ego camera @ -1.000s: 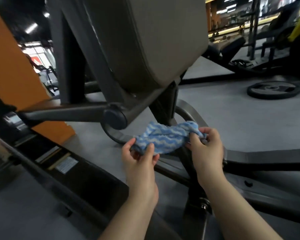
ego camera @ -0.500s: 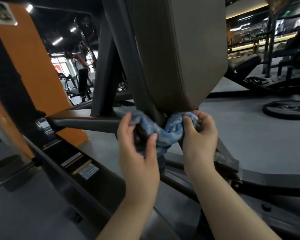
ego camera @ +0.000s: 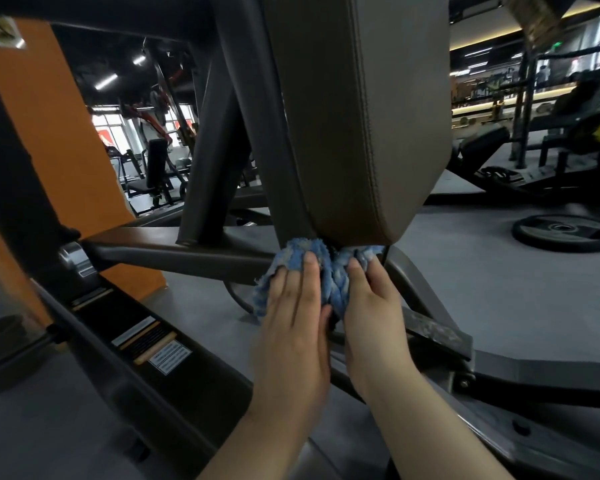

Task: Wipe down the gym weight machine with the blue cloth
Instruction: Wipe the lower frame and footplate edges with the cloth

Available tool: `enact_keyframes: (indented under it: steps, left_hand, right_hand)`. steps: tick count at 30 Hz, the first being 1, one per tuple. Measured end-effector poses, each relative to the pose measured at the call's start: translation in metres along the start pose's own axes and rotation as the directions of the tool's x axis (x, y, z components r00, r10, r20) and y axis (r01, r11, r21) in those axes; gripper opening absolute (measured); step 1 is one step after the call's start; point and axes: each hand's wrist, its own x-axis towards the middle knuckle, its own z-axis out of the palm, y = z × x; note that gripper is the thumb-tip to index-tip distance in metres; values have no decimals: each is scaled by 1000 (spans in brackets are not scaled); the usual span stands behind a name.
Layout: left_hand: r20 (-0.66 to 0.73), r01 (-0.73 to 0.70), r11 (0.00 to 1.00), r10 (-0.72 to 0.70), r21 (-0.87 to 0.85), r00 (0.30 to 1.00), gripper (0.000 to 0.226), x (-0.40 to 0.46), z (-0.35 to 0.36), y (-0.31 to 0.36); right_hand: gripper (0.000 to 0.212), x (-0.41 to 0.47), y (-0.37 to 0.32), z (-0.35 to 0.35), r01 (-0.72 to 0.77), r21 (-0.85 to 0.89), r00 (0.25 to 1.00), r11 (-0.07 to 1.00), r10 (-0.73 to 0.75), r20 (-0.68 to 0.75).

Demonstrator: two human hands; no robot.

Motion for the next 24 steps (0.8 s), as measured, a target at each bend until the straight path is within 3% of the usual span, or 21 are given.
enact_keyframes:
  steps: [3,7,13,15,17,21,24]
  left_hand:
    - [-1,6,996,-6,84,1000,63,-3,3,7]
    - [26,-140,978,137,158,990,70,1,-4,5]
    - [163,-402,891,374,211,913,53,11,-14,-2]
    - [204,-465,860,427,209,881,50,17,-19,-3]
    - [234,-531,820,485,212,843,44,22,-23,-5]
    - [337,-680,702,601,212,725,40,29,-33,-19]
    - [405,-752,629,647,197,647,40,38,-41,-27]
  right_hand:
    - [27,16,2,2,-19,-24,996,1000,17,-90]
    - [29,44,-3,0,-66,-39,985,997,59,-164]
    - [23,74,-7,-11,-161,147,950,976,194,-245]
    - [13,77,-11,-15,-143,117,934,983,173,-313]
    - [17,74,-10,-18,-118,94,922,989,144,-360]
    - [19,57,-3,-18,-131,72,946,989,146,-290]
    - [23,50,2,-25,-212,238,966,948,240,-94]
